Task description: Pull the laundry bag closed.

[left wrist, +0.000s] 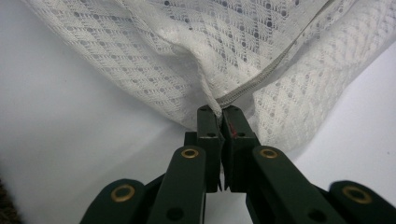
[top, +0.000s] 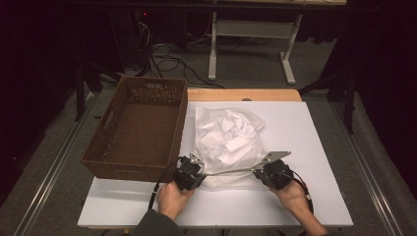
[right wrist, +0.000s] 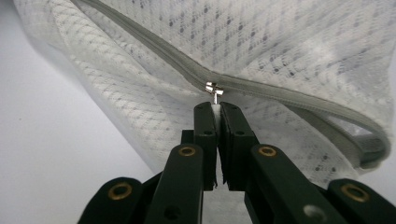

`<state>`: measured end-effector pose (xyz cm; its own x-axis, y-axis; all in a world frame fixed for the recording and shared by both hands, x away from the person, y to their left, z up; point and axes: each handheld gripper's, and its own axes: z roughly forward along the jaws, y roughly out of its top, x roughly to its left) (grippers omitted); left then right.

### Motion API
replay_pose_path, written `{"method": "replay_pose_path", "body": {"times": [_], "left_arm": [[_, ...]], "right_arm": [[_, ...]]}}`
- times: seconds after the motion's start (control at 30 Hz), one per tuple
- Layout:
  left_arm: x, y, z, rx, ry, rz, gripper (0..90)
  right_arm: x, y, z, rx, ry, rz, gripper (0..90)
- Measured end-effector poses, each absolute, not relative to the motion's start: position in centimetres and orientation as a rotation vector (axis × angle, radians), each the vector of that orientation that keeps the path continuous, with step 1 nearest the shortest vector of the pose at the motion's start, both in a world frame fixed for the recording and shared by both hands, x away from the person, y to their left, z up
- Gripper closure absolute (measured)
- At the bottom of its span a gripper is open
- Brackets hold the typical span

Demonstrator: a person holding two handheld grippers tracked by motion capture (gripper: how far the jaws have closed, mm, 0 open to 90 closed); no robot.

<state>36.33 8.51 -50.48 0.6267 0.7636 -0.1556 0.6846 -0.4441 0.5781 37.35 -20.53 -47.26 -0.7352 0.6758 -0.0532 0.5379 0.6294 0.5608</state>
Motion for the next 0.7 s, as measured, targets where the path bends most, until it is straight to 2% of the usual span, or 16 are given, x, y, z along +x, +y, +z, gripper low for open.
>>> {"method": "replay_pose_path", "body": {"times": [0.7], "left_arm": [[36.2, 8.5, -50.5, 2.238, 1.129, 0.176, 86.5]], "right_arm": [[37.3, -23.3, -46.7, 1.063, 2.521, 0.772, 87.2]]}}
